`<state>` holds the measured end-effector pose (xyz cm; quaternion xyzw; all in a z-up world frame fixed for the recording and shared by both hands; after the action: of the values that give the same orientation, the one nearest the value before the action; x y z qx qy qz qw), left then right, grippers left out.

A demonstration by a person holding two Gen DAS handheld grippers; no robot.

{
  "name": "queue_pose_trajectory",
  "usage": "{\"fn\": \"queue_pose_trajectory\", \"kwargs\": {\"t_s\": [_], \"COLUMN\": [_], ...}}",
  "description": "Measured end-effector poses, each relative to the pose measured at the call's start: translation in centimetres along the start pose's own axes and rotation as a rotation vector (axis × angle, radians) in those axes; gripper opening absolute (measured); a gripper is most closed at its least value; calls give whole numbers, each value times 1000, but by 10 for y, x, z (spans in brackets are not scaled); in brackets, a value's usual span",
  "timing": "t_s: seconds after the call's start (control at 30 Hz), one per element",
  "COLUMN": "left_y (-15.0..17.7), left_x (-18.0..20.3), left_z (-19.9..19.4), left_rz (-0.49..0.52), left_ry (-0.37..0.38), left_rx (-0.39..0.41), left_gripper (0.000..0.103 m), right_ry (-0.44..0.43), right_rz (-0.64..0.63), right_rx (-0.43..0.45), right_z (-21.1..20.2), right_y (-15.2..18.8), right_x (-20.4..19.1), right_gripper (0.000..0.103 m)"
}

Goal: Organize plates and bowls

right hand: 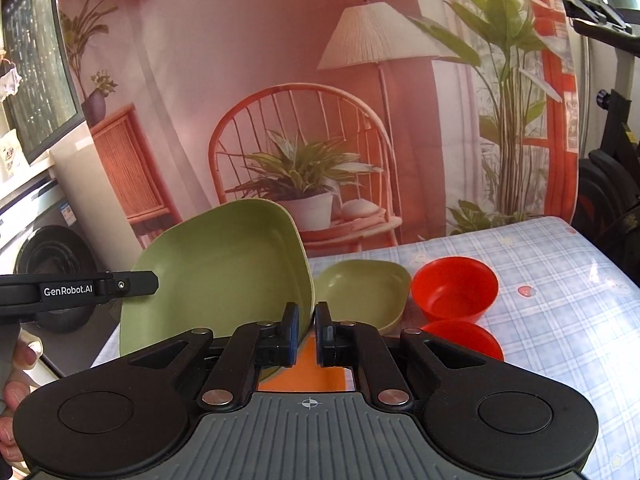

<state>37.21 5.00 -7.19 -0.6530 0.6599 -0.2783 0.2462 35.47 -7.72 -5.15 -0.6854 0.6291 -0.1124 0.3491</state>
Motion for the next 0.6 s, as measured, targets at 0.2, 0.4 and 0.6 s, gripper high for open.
{"fn": "queue_pose_trajectory", "kwargs": {"t_s": [0.2,0.4,0.6], "left_y": [-1,38,64], "left_x": [-9,-12,-11], "left_z": [36,93,127], "left_rz": [27,40,67], "left_ry": [5,47,67], "left_rx": [-41,-172,-248], "left_gripper": [11,11,11], "right_ry": [20,54,78], "right_rz": [20,72,108], "right_rx": [-25,-156,-264], "right_z": [34,79,104], "right_y": [-2,44,87], "right_x": [-2,13,22], "right_gripper": [8,9,10]}}
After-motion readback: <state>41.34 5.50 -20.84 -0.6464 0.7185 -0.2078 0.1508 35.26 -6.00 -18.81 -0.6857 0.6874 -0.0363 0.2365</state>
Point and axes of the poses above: each gripper's, at about its wrist camera, not at the fingertips, and z roughly the way its jaws point, x to its right, y to its underside, the point moved 9 cm from there along z, roughly the way its jaws point, and after that the axes turned 13 degrees about -x, right-handed, at the moved point
